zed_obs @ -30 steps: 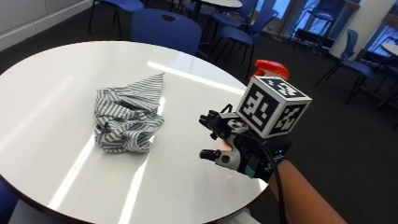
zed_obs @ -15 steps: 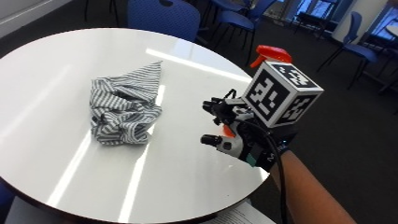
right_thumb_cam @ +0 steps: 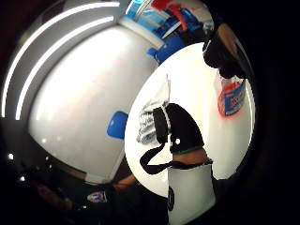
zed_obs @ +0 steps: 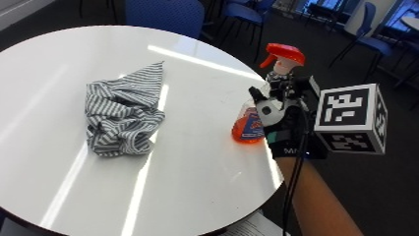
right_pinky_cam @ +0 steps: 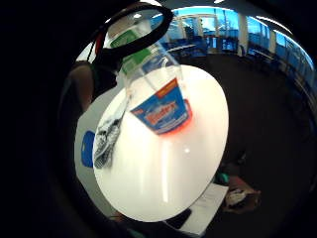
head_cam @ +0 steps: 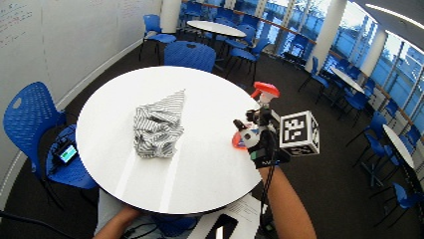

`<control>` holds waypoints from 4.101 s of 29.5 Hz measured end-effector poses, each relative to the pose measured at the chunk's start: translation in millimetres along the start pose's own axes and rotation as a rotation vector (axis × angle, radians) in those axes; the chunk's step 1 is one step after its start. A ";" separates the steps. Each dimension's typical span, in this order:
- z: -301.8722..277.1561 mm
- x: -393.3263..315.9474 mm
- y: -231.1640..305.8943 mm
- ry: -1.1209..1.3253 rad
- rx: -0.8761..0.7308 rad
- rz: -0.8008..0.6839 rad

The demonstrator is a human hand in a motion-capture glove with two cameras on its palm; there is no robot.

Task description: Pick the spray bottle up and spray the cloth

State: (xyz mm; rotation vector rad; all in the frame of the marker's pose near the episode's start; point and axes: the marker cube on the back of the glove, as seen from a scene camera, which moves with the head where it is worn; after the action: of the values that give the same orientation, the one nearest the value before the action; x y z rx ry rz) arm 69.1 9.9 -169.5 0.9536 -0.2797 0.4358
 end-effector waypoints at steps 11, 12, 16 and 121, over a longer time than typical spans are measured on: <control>7.9 8.6 -40.8 -0.130 0.115 0.299; 10.4 11.1 -42.2 -0.166 0.096 0.322; 21.5 17.5 -45.7 -0.297 0.008 0.386; 82.5 -129.8 -31.4 0.781 0.387 -1.185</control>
State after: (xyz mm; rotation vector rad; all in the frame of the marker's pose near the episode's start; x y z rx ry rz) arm -33.2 -104.9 -200.7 1.0759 1.0813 -0.2742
